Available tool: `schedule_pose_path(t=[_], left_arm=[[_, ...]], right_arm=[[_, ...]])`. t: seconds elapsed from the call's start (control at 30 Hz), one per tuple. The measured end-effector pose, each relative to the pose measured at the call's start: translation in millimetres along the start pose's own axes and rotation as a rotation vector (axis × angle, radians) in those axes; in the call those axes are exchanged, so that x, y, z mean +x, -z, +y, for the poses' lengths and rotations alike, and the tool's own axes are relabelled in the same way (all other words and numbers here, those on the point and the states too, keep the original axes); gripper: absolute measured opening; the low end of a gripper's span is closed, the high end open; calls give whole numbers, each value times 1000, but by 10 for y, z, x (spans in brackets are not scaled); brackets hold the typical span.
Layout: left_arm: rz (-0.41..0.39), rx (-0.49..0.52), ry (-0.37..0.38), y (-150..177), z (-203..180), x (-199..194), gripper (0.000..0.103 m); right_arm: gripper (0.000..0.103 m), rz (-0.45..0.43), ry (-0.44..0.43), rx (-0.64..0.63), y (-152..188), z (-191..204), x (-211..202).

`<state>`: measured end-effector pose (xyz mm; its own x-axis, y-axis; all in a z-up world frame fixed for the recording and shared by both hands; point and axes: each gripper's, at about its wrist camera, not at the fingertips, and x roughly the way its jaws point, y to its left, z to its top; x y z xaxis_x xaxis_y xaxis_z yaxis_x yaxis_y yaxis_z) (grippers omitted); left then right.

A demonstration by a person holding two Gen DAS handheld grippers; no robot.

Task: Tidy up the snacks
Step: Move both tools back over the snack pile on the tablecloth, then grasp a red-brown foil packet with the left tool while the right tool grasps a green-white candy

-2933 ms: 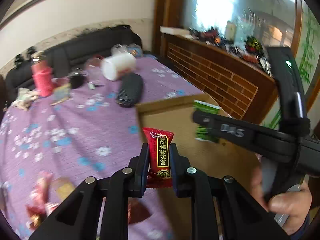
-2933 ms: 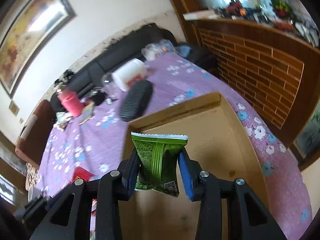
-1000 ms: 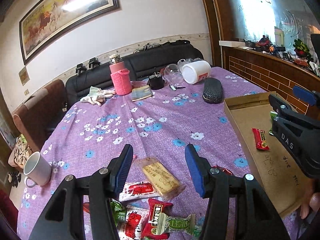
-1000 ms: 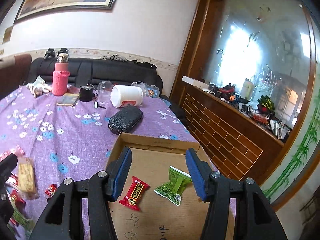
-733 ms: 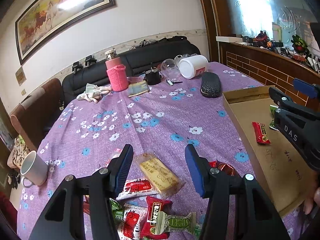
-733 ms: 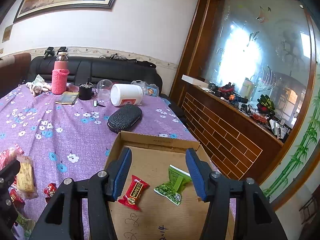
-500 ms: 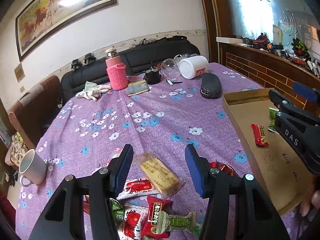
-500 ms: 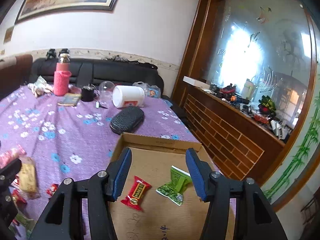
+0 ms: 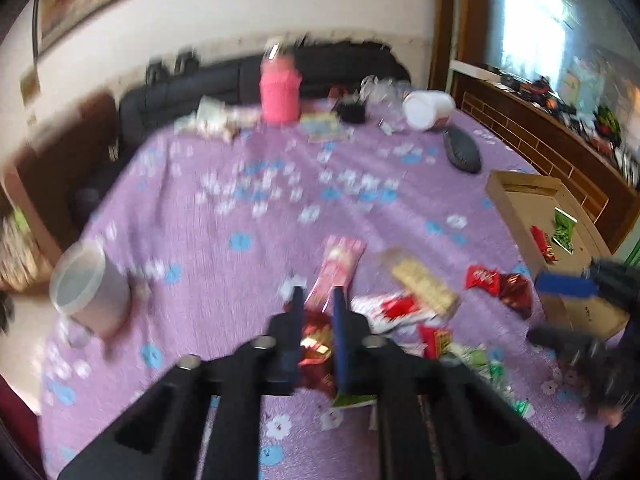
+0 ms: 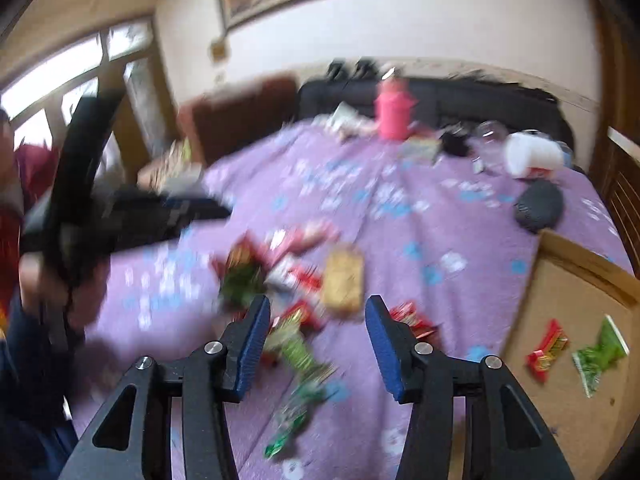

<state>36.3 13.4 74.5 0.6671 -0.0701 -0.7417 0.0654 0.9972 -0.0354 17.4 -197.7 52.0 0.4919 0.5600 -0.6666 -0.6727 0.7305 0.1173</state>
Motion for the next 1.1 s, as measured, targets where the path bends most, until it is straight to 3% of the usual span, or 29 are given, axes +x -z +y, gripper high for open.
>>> schedule_pose_path(t=[0.23, 0.33, 0.53, 0.6, 0.67, 0.8, 1.0, 1.1], left_arm=[[54, -40, 75, 56, 166, 202, 7], [132, -53, 117, 98, 175, 362, 7], [142, -9, 82, 135, 96, 389, 8], [142, -3, 74, 132, 99, 393, 16], [145, 1, 40, 138, 95, 416, 58], [114, 14, 15, 125, 103, 366, 58], [163, 82, 28, 190, -22, 496, 58], [165, 74, 21, 217, -31, 564, 41]], right_arm=[[50, 75, 19, -43, 138, 93, 228], [50, 82, 29, -23, 125, 34, 249], [50, 86, 54, -10, 86, -10, 265], [50, 92, 59, -10, 88, -16, 277], [50, 92, 64, -11, 85, -20, 285], [50, 92, 60, -12, 89, -26, 280], [50, 123, 38, -33, 124, 28, 359], [50, 141, 52, -31, 135, 29, 442]])
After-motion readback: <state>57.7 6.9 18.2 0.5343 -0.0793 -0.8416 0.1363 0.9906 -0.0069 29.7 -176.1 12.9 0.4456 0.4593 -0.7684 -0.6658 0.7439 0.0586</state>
